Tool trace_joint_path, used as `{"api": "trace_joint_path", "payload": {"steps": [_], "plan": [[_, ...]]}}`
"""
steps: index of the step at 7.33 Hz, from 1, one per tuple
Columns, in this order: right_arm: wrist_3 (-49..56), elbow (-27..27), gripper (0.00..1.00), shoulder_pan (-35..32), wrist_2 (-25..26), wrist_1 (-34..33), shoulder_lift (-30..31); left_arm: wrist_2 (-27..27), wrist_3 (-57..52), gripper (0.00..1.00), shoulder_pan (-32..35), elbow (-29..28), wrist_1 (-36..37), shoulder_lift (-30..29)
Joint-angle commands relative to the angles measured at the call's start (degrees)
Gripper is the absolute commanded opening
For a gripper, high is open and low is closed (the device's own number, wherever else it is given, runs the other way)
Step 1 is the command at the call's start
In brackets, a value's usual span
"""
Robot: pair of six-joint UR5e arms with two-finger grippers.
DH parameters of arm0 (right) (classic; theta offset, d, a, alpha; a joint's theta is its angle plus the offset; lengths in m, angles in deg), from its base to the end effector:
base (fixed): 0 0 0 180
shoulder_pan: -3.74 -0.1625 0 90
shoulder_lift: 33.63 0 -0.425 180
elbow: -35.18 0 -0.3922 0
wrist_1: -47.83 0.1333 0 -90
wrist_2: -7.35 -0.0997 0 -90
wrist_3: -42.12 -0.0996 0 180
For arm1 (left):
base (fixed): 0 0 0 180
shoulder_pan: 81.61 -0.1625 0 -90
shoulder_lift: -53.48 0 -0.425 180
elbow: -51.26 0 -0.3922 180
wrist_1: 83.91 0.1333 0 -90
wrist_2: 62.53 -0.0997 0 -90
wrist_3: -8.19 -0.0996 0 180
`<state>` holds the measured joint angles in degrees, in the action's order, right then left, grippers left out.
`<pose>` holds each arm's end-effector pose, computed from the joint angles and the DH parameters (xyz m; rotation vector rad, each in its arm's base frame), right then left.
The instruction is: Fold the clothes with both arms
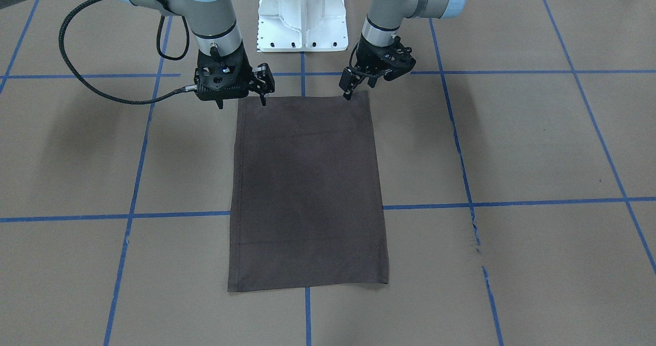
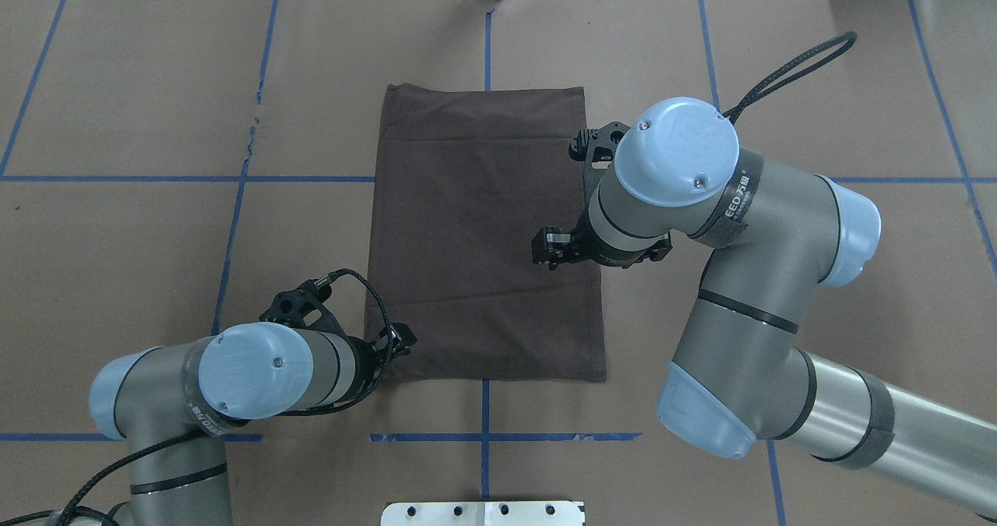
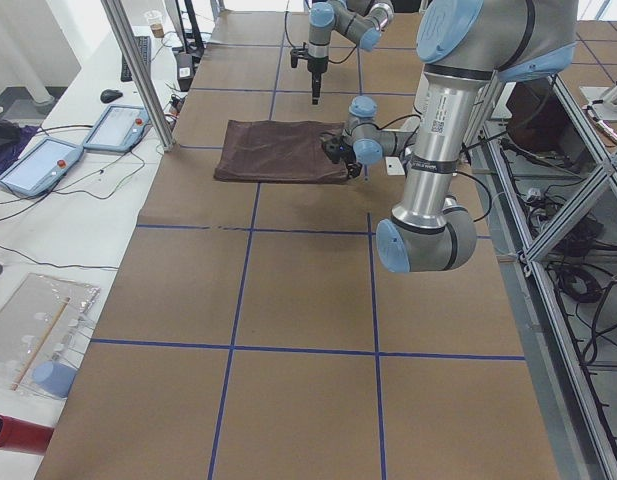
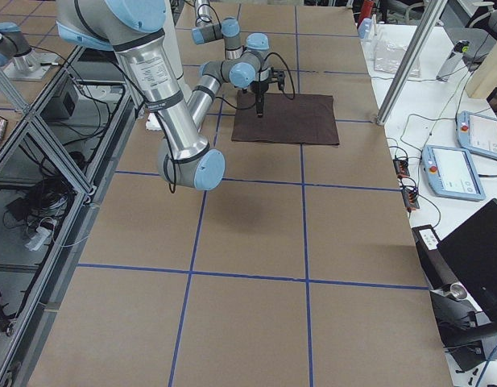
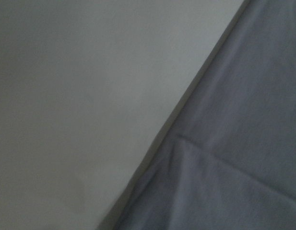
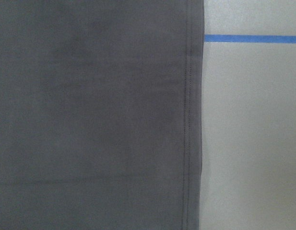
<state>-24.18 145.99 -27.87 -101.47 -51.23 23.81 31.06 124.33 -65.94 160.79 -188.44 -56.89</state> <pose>-0.4579 -0.4006 0.2038 0.0793 -0.8229 0.0031 0.5315 -0.2811 0.2861 -0.1471 0.9585 -0.6432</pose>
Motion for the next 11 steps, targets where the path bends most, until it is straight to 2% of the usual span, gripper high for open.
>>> {"api": "trace_joint_path", "payload": {"steps": [1,9,11], "plan": [[-0.1,0.0,1.0,0.0,0.0,0.0,0.0,-0.2,0.0,0.93,0.1,-0.6,0.5,-0.2],[-0.1,-0.2,1.0,0.1,0.1,-0.1,0.1,-1.0,0.3,0.88,0.5,-1.5,2.1,-0.3],[-0.1,-0.2,1.0,0.1,0.1,-0.1,0.3,-1.1,0.5,0.72,0.5,-1.4,2.1,-0.3]]}}
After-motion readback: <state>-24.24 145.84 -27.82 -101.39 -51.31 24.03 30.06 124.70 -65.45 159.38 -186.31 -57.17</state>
